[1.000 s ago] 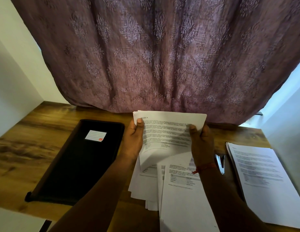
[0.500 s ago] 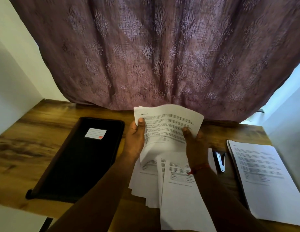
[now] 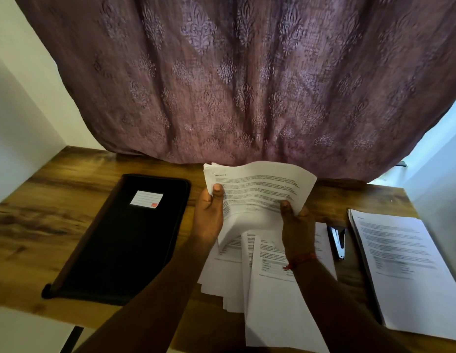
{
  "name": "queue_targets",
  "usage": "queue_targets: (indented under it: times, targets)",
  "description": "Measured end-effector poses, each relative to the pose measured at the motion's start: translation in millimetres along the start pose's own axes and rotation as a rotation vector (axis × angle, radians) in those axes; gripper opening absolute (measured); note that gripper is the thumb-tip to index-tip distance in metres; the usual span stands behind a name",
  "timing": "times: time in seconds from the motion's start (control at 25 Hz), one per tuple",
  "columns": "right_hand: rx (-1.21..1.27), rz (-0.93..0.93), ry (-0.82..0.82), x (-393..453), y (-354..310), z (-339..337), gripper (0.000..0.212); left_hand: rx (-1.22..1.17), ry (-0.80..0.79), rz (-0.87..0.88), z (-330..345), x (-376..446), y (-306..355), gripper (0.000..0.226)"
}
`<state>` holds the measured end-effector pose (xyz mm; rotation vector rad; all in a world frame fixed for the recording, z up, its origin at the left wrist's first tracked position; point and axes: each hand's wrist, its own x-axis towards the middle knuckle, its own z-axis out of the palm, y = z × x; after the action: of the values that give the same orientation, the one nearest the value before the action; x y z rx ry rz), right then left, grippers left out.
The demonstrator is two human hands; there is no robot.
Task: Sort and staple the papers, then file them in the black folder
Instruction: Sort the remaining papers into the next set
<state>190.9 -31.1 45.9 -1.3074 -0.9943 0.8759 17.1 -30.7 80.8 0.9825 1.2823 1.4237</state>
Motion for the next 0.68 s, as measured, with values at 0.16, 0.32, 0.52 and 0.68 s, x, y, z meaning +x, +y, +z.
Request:
queue_targets:
  times: [0.16, 0.32, 0.52, 0.68]
  targets:
    - [-0.022, -0.014, -0.044, 1, 3, -3, 0.015, 0.031, -0.025, 0.044, -5, 3, -3, 0.041]
    - [-0.074, -0.112, -0.097, 16, -19, -20, 0.025, 0.092, -0.033, 0.142, -13, 6, 16, 0.019]
    - [-0.173, -0.401, -0.171, 45, -73, -32, 0.028, 0.239, -0.058, 0.359, -19, 15, 47, 0.036]
    - [-0.503, -0.619, -0.271, 61, -89, -34, 0.017, 0.295, -0.077, 0.42, -17, 19, 51, 0.019]
